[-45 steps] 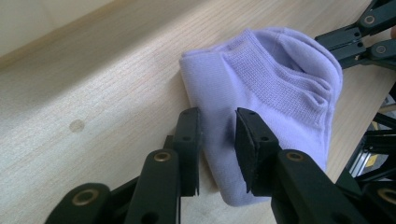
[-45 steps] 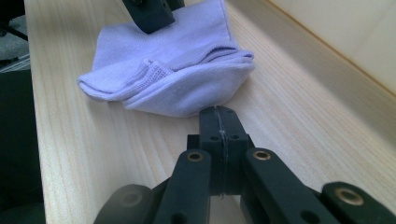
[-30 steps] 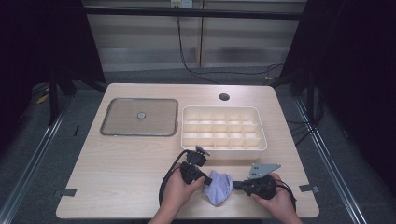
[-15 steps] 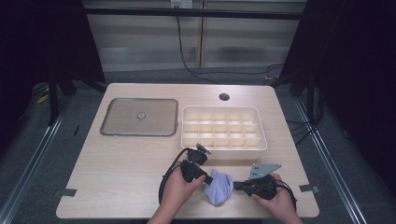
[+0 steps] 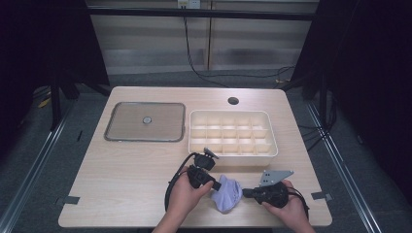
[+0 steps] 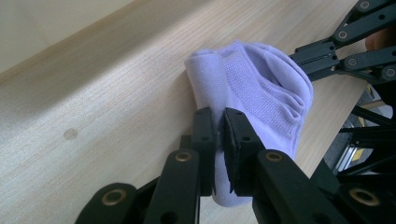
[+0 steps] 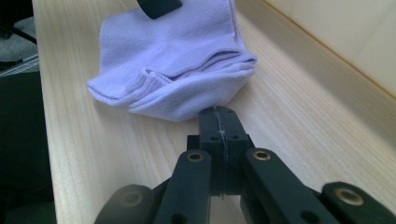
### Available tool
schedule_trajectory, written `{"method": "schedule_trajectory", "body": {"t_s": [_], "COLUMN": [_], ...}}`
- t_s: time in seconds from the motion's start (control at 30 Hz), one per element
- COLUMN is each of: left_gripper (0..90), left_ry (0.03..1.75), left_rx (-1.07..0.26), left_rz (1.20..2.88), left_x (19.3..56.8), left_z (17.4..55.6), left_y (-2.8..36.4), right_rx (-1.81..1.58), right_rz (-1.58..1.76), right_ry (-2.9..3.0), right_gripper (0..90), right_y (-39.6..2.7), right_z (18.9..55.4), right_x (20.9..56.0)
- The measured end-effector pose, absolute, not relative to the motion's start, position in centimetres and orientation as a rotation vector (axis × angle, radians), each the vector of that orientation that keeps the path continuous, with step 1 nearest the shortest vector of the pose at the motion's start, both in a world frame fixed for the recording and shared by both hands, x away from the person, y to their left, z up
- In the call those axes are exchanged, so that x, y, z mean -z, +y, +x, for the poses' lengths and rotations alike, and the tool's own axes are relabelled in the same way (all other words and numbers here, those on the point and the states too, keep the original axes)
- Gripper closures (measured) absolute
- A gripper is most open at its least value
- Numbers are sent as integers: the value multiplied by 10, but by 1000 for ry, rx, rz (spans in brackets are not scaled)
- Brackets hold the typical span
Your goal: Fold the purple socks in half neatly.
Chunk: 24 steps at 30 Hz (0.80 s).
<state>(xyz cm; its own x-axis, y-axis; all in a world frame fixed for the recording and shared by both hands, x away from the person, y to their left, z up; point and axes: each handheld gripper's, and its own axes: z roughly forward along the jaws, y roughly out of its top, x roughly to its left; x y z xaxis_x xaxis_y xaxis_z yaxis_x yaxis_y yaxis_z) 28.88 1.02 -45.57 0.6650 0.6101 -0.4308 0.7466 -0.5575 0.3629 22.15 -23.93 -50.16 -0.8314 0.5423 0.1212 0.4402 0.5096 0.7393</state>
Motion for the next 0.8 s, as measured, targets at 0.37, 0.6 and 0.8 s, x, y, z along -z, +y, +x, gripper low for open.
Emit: {"method": "schedule_trajectory", "body": {"t_s": [0.37, 0.6, 0.8], "left_gripper": [828, 832, 834], "left_ry": [1064, 1055, 1040], "left_rx": [366, 384, 386], "left_rz": [2335, 2337, 2348], "left_x": [454, 451, 447], "left_z": [290, 289, 288], "left_y": [10, 7, 2], "right_rx": [-1212, -1214, -1220], "right_rz": [830, 824, 831], "right_ry": [2642, 2644, 2645], "right_gripper": [900, 900, 900], "right_y": [-233, -231, -231], "right_z": [220, 220, 220], "right_x": [503, 504, 504]}}
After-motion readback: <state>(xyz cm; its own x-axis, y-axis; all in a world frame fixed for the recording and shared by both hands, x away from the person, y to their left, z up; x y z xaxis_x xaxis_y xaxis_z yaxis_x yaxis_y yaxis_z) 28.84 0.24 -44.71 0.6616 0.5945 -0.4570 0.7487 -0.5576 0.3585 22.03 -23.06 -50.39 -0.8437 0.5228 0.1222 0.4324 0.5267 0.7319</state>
